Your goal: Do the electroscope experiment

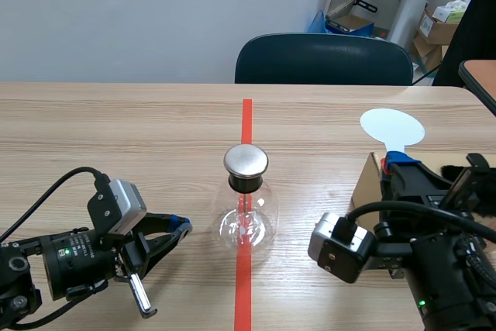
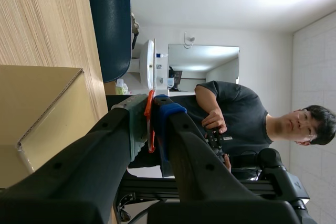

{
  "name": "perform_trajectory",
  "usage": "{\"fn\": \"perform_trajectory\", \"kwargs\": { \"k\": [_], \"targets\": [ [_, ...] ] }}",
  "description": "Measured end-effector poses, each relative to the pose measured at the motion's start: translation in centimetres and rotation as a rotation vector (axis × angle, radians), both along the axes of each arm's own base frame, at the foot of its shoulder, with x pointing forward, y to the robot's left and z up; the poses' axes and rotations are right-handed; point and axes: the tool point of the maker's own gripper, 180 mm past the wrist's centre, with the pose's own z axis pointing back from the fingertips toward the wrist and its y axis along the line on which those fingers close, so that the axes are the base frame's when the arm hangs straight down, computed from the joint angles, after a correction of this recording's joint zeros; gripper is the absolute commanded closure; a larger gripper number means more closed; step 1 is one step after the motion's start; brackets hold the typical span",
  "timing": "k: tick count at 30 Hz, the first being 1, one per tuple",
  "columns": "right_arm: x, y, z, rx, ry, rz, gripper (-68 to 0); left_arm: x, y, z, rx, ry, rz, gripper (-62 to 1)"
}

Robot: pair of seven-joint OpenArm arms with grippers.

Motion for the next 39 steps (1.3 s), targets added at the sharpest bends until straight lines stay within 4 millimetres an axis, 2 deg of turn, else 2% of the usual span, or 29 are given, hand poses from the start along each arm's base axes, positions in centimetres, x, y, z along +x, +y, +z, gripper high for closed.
{"fn": "perform_trajectory", "kwargs": {
  "k": [5,23,31,39],
  "targets": [
    [-0.2,1.1,0.0,-0.002,0.002,0.060,-0.6,0.0,0.0,0.0,0.000,0.000,0.000,-3.1],
    [-2.7,7.6,-0.3,-0.015,0.014,0.453,-0.6,0.0,0.0,0.0,0.000,0.000,0.000,-3.1],
    [-4.0,9.3,-0.4,-0.020,0.018,0.571,-0.6,0.0,0.0,0.0,0.000,0.000,0.000,-3.1],
    [-4.7,10.1,-0.5,-0.022,0.020,0.628,-0.6,0.0,0.0,0.0,0.000,0.000,0.000,-3.1]
  ]
}}
